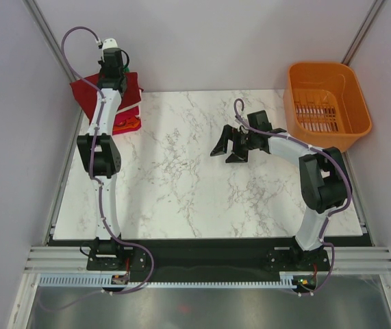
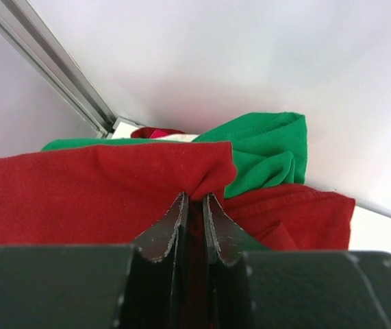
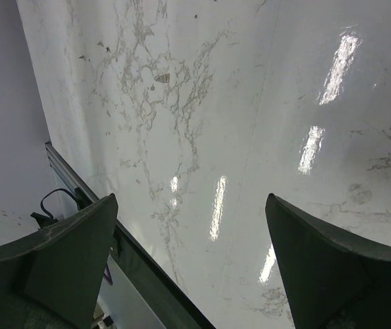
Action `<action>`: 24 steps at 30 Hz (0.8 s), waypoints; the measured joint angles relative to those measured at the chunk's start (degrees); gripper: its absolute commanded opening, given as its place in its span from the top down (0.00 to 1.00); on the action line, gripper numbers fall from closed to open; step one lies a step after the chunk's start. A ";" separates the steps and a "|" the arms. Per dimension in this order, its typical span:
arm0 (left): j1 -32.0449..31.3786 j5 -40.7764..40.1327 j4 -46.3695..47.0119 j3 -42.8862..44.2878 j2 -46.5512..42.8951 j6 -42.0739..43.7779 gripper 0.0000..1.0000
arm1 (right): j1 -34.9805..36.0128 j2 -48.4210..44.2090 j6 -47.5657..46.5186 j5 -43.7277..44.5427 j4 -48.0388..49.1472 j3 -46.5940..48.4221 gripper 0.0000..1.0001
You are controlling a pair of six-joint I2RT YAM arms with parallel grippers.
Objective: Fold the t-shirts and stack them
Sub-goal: Neatly place the folded tshirt to the corner
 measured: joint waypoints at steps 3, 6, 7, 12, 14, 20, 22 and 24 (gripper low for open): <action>0.00 0.42 -0.02 0.63 -0.22 0.37 0.85 | 0.07 0.02 0.00 0.00 -0.07 0.00 0.02; 0.00 1.57 -0.02 0.74 -0.90 0.92 0.85 | 0.24 0.02 0.00 0.00 -0.09 0.02 0.02; -0.04 1.84 -0.02 0.74 -1.18 1.11 0.85 | 0.31 0.02 0.00 0.00 -0.09 0.04 0.02; -0.79 2.82 0.04 0.76 -2.12 3.15 0.86 | 0.33 0.02 0.00 0.00 -0.09 0.11 0.02; -1.36 2.89 0.09 0.81 -2.16 3.96 0.86 | 0.37 0.02 0.00 0.00 -0.09 0.11 0.02; -3.13 3.54 0.11 0.92 -2.16 5.97 0.83 | 0.42 0.02 0.00 -0.02 -0.09 0.11 0.02; -3.52 4.17 0.13 0.92 -2.16 6.93 0.77 | 0.42 0.02 0.00 -0.02 -0.09 0.11 0.02; -3.80 4.66 0.15 0.92 -2.16 7.85 0.62 | 0.42 0.02 0.00 -0.02 -0.09 0.11 0.02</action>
